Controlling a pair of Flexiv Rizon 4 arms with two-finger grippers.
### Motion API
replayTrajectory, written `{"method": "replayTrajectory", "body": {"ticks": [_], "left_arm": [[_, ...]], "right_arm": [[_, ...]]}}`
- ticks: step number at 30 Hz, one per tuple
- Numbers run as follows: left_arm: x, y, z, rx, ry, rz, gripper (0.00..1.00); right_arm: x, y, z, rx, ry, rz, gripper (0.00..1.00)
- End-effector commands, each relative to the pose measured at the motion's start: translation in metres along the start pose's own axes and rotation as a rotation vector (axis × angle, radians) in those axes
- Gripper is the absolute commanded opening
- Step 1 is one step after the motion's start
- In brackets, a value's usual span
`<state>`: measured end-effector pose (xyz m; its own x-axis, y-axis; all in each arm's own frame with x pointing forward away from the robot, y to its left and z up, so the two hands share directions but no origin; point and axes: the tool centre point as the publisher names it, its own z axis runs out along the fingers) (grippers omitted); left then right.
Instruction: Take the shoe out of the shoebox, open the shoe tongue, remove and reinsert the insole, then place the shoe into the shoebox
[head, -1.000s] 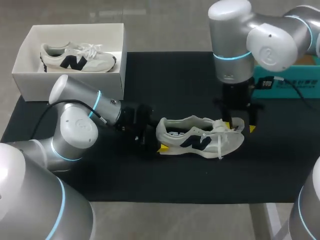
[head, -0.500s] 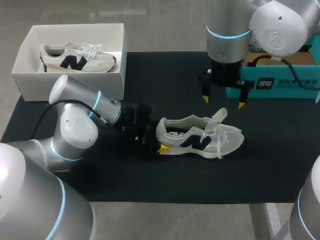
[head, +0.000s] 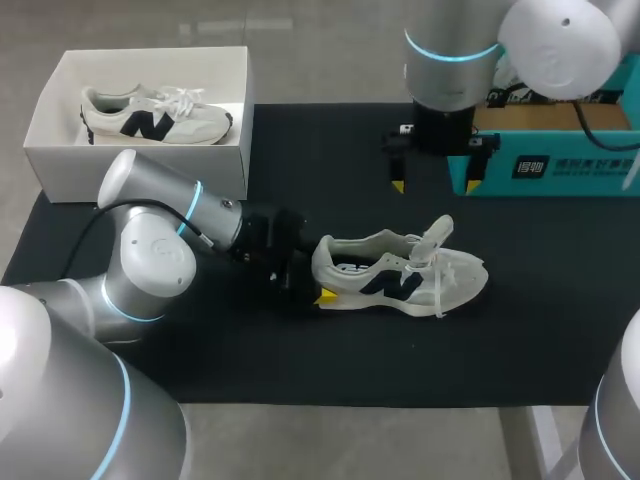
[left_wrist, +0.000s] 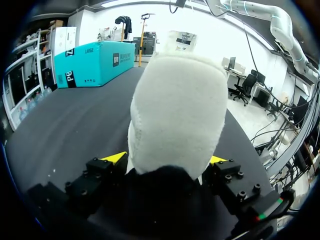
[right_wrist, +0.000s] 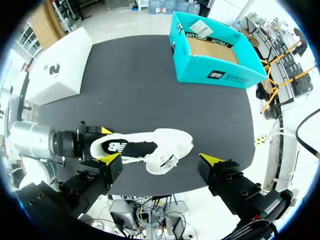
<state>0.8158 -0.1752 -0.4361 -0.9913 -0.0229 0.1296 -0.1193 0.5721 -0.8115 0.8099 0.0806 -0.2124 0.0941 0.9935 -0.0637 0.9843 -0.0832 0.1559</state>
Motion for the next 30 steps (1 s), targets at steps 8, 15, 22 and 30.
{"method": "replayTrajectory", "body": {"ticks": [8, 15, 22, 30], "left_arm": [[-0.002, 0.003, 0.002, -0.001, 0.001, 0.000, 0.00], [-0.002, 0.003, 0.002, -0.001, 0.001, 0.000, 0.00], [-0.002, 0.003, 0.002, -0.001, 0.001, 0.000, 0.00], [-0.002, 0.003, 0.002, -0.001, 0.001, 0.000, 0.00]], "right_arm": [[0.008, 0.006, -0.002, -0.045, -0.015, -0.086, 1.00], [0.038, 0.037, -0.013, -0.337, 0.045, -0.730, 1.00], [0.066, 0.045, -0.016, -0.321, 0.025, -1.236, 1.00], [0.067, 0.024, -0.010, -0.332, 0.086, -1.492, 1.00]]}}
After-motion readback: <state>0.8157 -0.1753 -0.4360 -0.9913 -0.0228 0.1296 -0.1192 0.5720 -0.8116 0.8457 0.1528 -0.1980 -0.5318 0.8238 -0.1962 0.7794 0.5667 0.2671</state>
